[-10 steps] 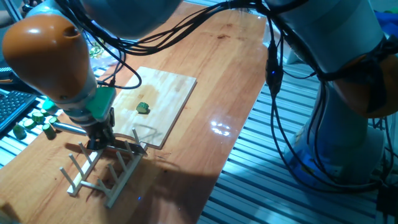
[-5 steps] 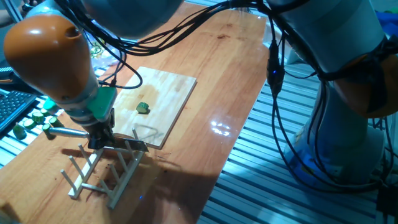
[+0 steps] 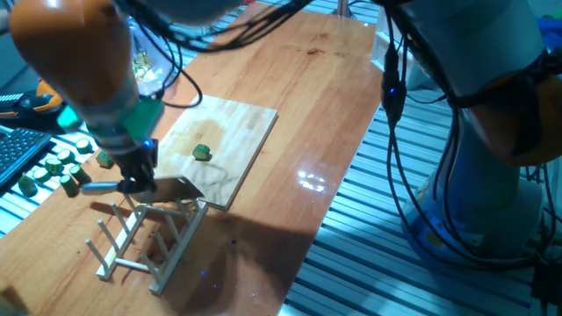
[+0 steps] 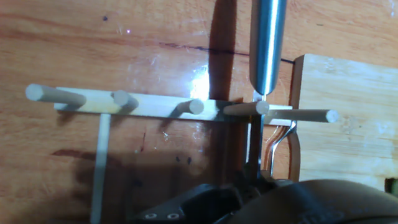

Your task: Chop the cucumber into shreds

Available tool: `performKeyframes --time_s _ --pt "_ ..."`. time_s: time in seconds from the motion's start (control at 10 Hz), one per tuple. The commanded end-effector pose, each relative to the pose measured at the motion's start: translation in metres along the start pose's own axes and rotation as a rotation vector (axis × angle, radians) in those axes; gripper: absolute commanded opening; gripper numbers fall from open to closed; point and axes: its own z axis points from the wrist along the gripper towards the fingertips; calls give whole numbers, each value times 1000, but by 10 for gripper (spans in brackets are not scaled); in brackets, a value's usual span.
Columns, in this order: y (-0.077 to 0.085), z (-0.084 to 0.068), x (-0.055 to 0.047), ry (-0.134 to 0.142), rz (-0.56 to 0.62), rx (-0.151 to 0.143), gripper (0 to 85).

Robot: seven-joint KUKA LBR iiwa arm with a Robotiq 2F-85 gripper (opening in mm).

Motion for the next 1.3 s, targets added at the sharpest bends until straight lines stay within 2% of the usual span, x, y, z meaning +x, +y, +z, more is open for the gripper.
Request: performKeyframes --time_s 0.0,0.1,0.2,0.4,0.5,0.8,0.9,1.0,1.2 --pt "3 -20 -1 -2 7 -15 0" --pt "4 -30 -2 5 7 -12 0" --pt "3 -31 -3 4 3 3 0" --pt "3 -23 -4 -10 -10 32 0" --pt "2 -17 -3 -20 -16 35 0" --pt "1 5 1 -78 -22 22 0" --pt "3 10 3 -89 -23 37 0" --pt "2 15 4 -96 -30 45 0" --pt "-2 20 6 -86 -49 76 0"
